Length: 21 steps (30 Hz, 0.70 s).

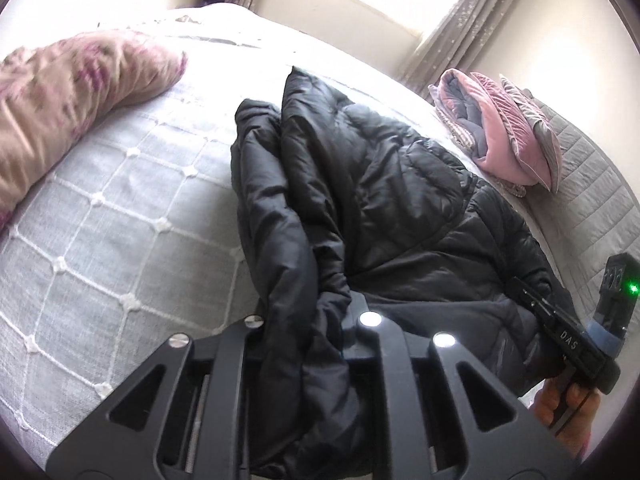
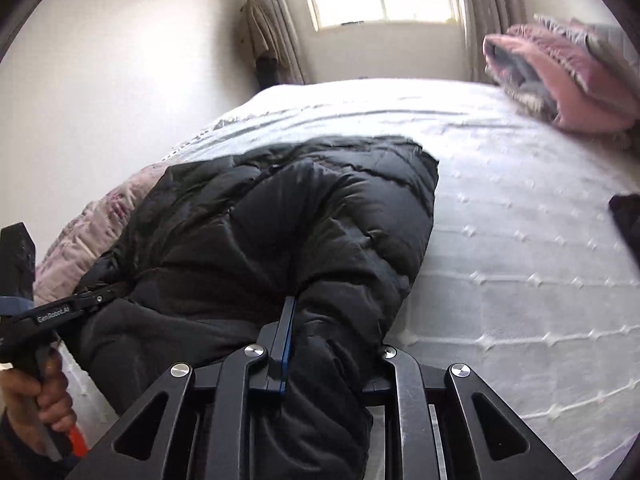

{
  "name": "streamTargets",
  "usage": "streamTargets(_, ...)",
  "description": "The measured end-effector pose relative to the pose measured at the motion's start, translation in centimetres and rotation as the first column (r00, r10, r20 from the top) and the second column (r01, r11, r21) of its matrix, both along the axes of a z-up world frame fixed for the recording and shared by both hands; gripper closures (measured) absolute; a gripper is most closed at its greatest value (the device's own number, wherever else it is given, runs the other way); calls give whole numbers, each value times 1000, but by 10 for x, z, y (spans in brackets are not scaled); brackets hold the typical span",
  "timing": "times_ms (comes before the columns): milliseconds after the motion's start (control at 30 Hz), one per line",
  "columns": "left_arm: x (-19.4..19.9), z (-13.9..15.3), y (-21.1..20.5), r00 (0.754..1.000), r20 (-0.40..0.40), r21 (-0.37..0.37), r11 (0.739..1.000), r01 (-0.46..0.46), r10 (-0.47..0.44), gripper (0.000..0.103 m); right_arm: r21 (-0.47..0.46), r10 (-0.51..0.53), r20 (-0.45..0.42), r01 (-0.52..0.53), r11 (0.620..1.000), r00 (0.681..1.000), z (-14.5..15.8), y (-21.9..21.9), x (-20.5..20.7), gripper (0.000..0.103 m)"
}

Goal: Fold large clothes

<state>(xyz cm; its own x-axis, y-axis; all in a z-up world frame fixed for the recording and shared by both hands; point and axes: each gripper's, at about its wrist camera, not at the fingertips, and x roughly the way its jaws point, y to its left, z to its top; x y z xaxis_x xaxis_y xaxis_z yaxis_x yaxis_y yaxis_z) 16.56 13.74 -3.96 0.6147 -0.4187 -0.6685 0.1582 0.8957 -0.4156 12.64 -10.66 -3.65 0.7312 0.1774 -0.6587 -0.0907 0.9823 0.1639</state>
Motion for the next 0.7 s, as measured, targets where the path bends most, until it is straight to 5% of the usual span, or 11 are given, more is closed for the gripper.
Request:
streamTargets(367, 42, 36, -53, 993, 111, 19, 999, 45, -47, 88, -57, -62, 136, 70, 996, 989, 39, -50, 17, 85)
streamTargets(533, 84, 46, -76, 989, 140, -65, 996, 54, -44, 88, 23, -121, 179, 118, 993, 977, 59, -90, 48, 87)
streamTargets(700, 116, 59, -96, 981, 190, -218, 974, 65, -23, 89, 29, -168, 318, 168, 985, 933, 82, -117, 67, 87)
